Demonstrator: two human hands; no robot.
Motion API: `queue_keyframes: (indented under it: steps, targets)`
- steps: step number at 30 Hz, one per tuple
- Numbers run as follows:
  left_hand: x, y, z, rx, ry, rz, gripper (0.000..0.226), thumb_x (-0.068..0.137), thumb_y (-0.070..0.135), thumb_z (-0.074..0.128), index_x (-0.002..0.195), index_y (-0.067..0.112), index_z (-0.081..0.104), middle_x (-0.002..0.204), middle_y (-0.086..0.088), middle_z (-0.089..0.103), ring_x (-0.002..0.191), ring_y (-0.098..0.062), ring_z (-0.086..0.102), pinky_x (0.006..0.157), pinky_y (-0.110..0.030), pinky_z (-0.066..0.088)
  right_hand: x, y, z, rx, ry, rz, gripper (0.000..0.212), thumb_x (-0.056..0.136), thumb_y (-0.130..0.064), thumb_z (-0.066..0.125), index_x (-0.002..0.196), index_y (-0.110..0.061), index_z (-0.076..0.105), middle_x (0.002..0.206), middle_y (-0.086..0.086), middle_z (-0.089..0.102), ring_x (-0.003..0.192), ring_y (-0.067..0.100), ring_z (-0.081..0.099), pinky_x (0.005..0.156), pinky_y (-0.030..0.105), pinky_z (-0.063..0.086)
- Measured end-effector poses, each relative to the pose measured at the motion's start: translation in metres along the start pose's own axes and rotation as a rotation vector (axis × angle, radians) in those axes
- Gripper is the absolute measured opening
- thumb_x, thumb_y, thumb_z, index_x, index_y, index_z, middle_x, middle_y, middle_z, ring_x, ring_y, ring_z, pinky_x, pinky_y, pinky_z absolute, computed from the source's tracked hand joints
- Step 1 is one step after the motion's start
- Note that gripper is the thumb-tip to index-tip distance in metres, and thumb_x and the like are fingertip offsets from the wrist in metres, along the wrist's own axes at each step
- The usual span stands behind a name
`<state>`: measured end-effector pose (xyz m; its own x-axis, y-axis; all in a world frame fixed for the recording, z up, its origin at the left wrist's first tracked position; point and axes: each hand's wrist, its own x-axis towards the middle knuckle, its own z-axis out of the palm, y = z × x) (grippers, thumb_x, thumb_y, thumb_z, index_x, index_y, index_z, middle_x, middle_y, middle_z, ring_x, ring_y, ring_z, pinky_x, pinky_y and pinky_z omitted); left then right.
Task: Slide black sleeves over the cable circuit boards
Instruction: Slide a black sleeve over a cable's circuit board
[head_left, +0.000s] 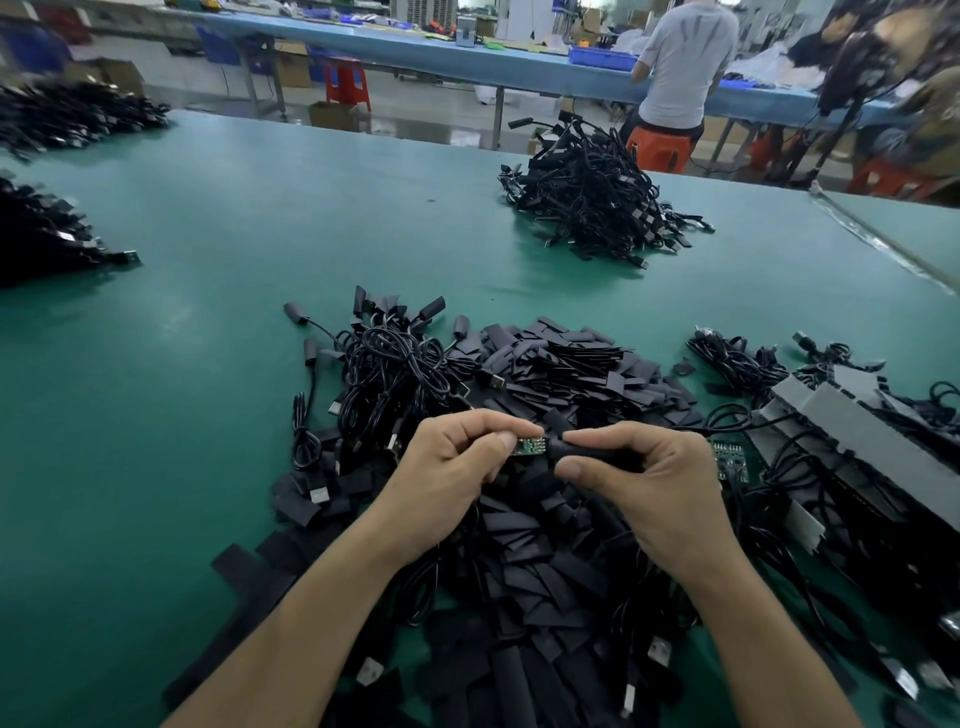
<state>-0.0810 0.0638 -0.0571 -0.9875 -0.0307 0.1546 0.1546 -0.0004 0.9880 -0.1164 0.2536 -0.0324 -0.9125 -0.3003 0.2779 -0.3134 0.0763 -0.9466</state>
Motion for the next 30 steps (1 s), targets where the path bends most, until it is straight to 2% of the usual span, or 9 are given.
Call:
queue_keyframes:
  steps: [5,12,17,20,23,26,30]
  targets:
    - [0.0,0.001,0.0,0.005,-0.006,-0.011,0.032,0.101,0.003,0.049,0.097,0.017,0.078,0.056,0.009,0.043,0.052,-0.005,0.035,0.05,-0.014,0.032,0.001,0.0,0.001,0.013,-0.007,0.032,0.024,0.056,-0.02,0.085,0.078,-0.025,0.079,0.076,0.0,0.077,0.069,0.012,0.073,0.066,0.019,0.057]
    - [0.0,0.001,-0.001,0.033,-0.028,-0.03,0.034,0.101,0.002,0.05,0.093,0.02,0.078,0.055,0.009,0.044,0.052,-0.007,0.036,0.051,-0.016,0.031,0.0,0.0,0.0,-0.053,-0.014,0.058,0.028,0.058,-0.029,0.085,0.084,-0.027,0.079,0.079,-0.002,0.077,0.072,0.014,0.073,0.068,0.024,0.059]
    - [-0.001,0.001,-0.001,0.033,-0.043,-0.029,0.027,0.1,0.003,0.052,0.097,0.017,0.074,0.057,0.011,0.051,0.053,-0.004,0.042,0.053,-0.014,0.035,0.0,0.0,-0.003,-0.054,-0.089,0.085,0.031,0.059,-0.026,0.086,0.089,-0.019,0.079,0.082,0.001,0.077,0.075,0.013,0.073,0.067,0.018,0.055]
    - [0.0,0.001,-0.002,-0.029,-0.051,-0.034,0.016,0.099,0.004,0.056,0.097,0.015,0.067,0.059,0.007,0.058,0.054,-0.002,0.048,0.052,-0.012,0.038,0.001,0.001,-0.003,-0.035,-0.08,0.09,0.022,0.061,-0.024,0.085,0.082,-0.022,0.081,0.079,0.002,0.077,0.071,0.013,0.072,0.066,0.019,0.055]
    - [0.0,0.001,-0.002,-0.04,-0.073,-0.024,0.012,0.099,0.005,0.057,0.093,0.012,0.066,0.06,0.005,0.061,0.053,-0.002,0.049,0.052,-0.012,0.039,0.001,0.003,-0.003,-0.044,-0.047,0.106,0.024,0.058,-0.032,0.085,0.082,-0.029,0.08,0.075,0.001,0.076,0.065,0.01,0.07,0.062,0.018,0.054]
    - [0.0,0.0,-0.002,-0.027,-0.1,-0.019,0.014,0.099,0.005,0.057,0.093,0.012,0.067,0.06,0.006,0.061,0.053,-0.001,0.051,0.052,-0.011,0.039,0.002,0.005,-0.006,-0.052,-0.075,0.169,0.034,0.055,-0.04,0.086,0.086,-0.031,0.08,0.078,0.001,0.077,0.072,0.016,0.073,0.067,0.024,0.058]
    - [0.0,-0.002,-0.004,-0.023,-0.101,-0.012,0.012,0.099,0.009,0.057,0.095,0.014,0.067,0.06,0.006,0.06,0.054,-0.004,0.049,0.052,-0.012,0.038,0.0,0.004,-0.009,-0.016,-0.148,0.186,0.037,0.054,-0.039,0.088,0.089,-0.028,0.08,0.085,0.004,0.077,0.08,0.021,0.074,0.076,0.031,0.06]
